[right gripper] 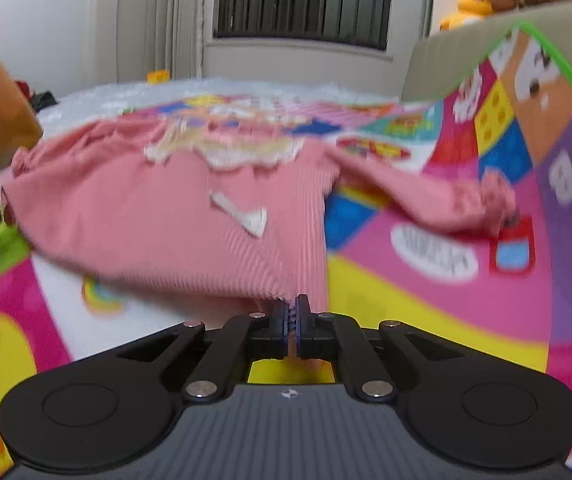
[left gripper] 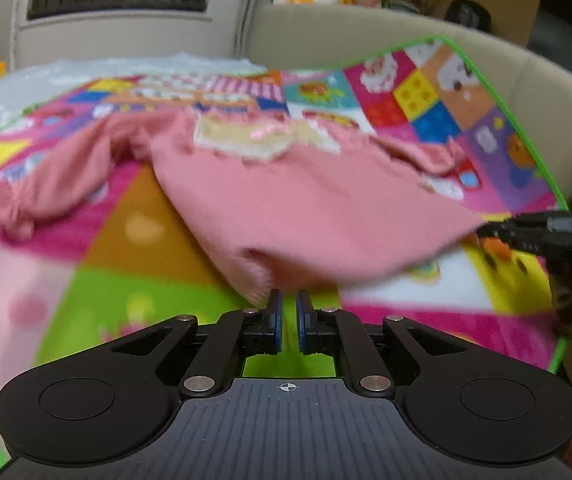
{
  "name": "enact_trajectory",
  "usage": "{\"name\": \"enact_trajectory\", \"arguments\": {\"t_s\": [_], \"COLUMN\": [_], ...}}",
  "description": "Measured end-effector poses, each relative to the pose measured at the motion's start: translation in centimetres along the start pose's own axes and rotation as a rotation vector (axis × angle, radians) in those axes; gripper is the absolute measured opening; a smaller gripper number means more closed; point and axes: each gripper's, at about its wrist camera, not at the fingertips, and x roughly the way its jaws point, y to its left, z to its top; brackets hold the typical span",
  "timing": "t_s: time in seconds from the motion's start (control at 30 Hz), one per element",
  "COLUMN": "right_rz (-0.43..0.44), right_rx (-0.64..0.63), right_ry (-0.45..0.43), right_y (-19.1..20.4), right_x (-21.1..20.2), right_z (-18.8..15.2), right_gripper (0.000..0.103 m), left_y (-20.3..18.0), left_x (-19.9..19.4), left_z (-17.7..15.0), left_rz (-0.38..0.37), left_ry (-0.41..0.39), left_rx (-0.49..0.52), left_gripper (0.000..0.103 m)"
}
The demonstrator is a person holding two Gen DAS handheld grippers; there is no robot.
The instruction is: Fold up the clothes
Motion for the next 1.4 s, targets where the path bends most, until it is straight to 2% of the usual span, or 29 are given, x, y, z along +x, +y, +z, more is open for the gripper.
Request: {"name": "enact_trajectory", "arguments": {"t_s": [0.07, 0.1, 0.13, 0.17, 0.2, 0.23, 0.27, 0.33, 0.4, 0.5, 0.6, 0.67, 0.7, 0.8, 0.87, 0.93, 1.07, 1.17, 1.27, 1.33, 1.4], "right_rz": [0.006, 0.012, 0.02, 0.02, 0.016, 0.014, 0.015, 0.021, 0.006, -0.056, -0.106, -0.138, -0.154, -0.18, -0.199, -0.224, -0.195, -0.18, -0.2, -0.227, -0.25], "right_rx": [0.008, 0.018, 0.032, 0.04, 0.045, 0.047, 0.049, 0.048, 0.002, -0.154, -0.3, -0.342, -0.338, -0.16, -0.125, -0.124, -0.142, -0.151, -0.143, -0.122, -0.092], "right_ry": [0.023, 0.03, 0.034, 0.031, 0.022, 0.011, -0.003, -0.031, -0.055, -0.074, -0.087, -0.109, -0.128, -0.251, -0.278, -0.28, -0.173, -0.108, -0.059, -0.035, -0.02], "right_y": [-0.6, -0.9, -1.3, -1.6, -1.9, -2.2, -2.5, -2.9, -2.5, -0.4, 2.2, 3.2, 3.3, 0.8, -0.4, -1.2, -1.1, -0.7, -1.5, -2.6, -3.9], "right_x": [-0.6, -0.9, -1.2, -1.6, -1.9, -2.4, -2.9, -3.8, -4.1, -3.5, -1.0, 0.4, 0.7, -1.2, -1.9, -2.0, -0.6, -0.2, -0.7, -1.4, -1.9], "right_z": [-1.0, -1.3, -1.3, -1.3, -1.3, -1.2, -1.1, -0.8, -0.6, -1.1, -1.2, 0.0, 0.9, 5.1, 6.2, 6.6, 3.9, 2.0, 0.7, -0.1, -0.5], "right_gripper": [0.005, 0.011, 0.027, 0.039, 0.062, 0.07, 0.07, 0.073, 0.08, 0.081, 0.08, 0.064, 0.046, 0.045, 0.046, 0.046, 0.05, 0.061, 0.073, 0.082, 0.083], "left_y": [-0.1, 0.1, 0.3, 0.4, 0.6, 0.8, 1.0, 1.0, 0.4, -0.5, -1.1, -1.5, -1.7, -1.4, -1.3, -1.1, -0.7, -0.4, -0.2, 0.8, 1.8], "left_x": [-0.6, -0.9, -1.2, -1.6, -1.9, -2.2, -2.6, -3.0, -2.0, 0.1, 2.2, 3.6, 4.3, 3.7, 3.2, 2.8, 1.9, 1.3, 0.6, -0.4, -1.5], "left_z": [-0.7, -0.6, -0.5, -0.4, -0.3, -0.2, -0.1, 0.5, 0.9, 1.0, 2.1, 2.8, 3.2, 3.0, 2.9, 2.8, 2.6, 2.4, 2.3, 2.2, 2.1], "left_rz": [-0.002, -0.005, -0.007, -0.01, -0.013, -0.016, -0.019, 0.001, 0.08, 0.203, 0.277, 0.326, 0.35, 0.363, 0.372, 0.381, 0.399, 0.412, 0.426, 0.426, 0.426], "left_ry": [0.006, -0.006, -0.018, -0.03, -0.042, -0.054, -0.066, -0.09, -0.069, -0.017, -0.005, 0.004, 0.008, 0.008, 0.008, 0.008, 0.008, 0.008, 0.008, 0.001, -0.007], "left_rx": [-0.012, -0.02, -0.028, -0.036, -0.045, -0.053, -0.061, -0.058, 0.0, 0.111, 0.191, 0.244, 0.27, 0.28, 0.287, 0.294, 0.307, 0.317, 0.326, 0.275, 0.224], "left_gripper": [0.008, 0.009, 0.009, 0.015, 0.022, 0.041, 0.059, 0.07, 0.073, 0.076, 0.077, 0.077, 0.077, 0.079, 0.087, 0.089, 0.089, 0.092, 0.095, 0.095, 0.095]}}
